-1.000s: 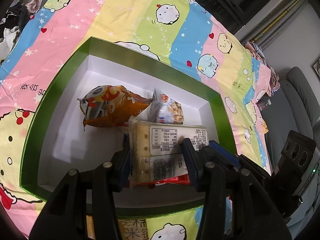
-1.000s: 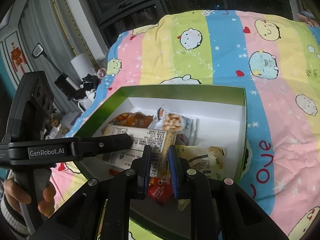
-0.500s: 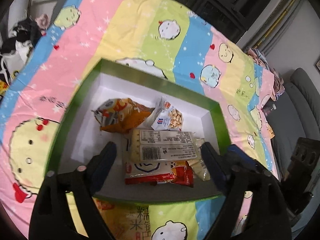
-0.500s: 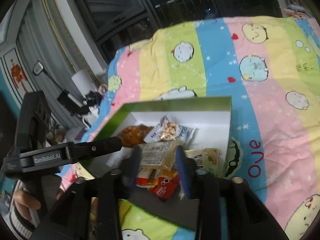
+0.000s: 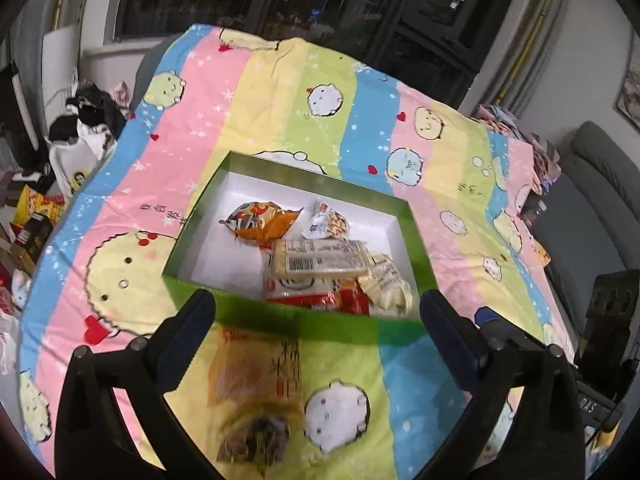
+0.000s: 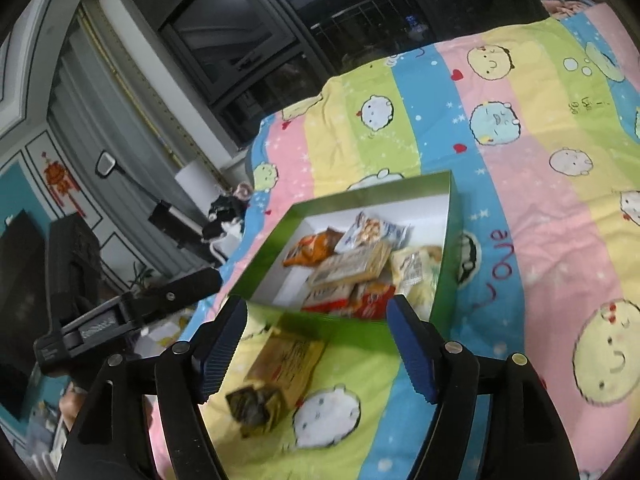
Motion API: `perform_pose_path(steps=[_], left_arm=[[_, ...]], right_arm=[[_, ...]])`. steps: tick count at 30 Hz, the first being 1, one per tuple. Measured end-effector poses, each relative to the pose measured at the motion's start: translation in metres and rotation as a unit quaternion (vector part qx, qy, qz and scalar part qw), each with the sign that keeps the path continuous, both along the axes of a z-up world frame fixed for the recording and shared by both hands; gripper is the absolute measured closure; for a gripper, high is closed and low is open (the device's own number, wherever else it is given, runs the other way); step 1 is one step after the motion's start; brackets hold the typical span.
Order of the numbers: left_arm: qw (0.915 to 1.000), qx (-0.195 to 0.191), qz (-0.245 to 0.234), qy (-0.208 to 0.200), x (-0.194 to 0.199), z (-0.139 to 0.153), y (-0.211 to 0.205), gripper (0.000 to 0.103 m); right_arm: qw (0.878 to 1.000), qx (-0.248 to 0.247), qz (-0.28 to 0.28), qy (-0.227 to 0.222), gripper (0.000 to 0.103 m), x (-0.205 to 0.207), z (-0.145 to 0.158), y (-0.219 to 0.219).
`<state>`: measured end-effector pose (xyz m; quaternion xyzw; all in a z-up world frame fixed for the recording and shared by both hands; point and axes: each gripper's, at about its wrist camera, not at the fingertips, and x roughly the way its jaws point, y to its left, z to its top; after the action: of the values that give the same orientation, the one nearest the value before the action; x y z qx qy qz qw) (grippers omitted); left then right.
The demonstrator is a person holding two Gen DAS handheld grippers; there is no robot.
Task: Organize snacks
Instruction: 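Move both grippers back toward the remaining snacks on the quilt, then grasp the dark chocolate-wrapped snack bag with the left gripper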
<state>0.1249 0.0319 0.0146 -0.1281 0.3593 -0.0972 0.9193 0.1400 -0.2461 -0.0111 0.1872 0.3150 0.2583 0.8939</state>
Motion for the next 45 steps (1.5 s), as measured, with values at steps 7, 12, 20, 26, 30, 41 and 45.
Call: perform_pose_path(steps=[7, 12, 20, 26, 30, 41, 45], left_arm=[[0.9992, 0.024, 0.008, -0.032, -0.047, 0.014, -0.003, 0.001], [0.9993, 0.026, 0.011, -0.023, -0.072, 0.008, 0.000, 0.001], [0.9995, 0.017, 0.027, 0.002, -0.100, -0.010, 0.007, 0.001], [0.9994, 0.018, 0.031, 0.004, -0.109, -0.013, 0.009, 0.001], [0.9994, 0.017, 0.030, 0.000, -0.112, -0.012, 0.010, 0.001], [0.9992, 0.018, 0.030, 0.018, -0.106, -0.025, 0.015, 0.001], [0.9991, 0.015, 0.030, 0.027, -0.100, -0.033, 0.017, 0.001]], right_arm=[[0.998, -0.057, 0.001, -0.015, 0.029, -0.040, 0.009, 0.010], [0.995, -0.093, 0.006, -0.016, 0.029, -0.062, 0.009, 0.019], [0.993, -0.121, 0.018, 0.000, 0.029, -0.080, -0.003, 0.031], [0.992, -0.127, 0.025, 0.006, 0.029, -0.087, -0.006, 0.037], [0.991, -0.131, 0.032, 0.007, 0.029, -0.086, -0.006, 0.043], [0.988, -0.143, 0.049, 0.025, 0.029, -0.079, -0.020, 0.061], [0.987, -0.146, 0.053, 0.031, 0.029, -0.074, -0.025, 0.067]])
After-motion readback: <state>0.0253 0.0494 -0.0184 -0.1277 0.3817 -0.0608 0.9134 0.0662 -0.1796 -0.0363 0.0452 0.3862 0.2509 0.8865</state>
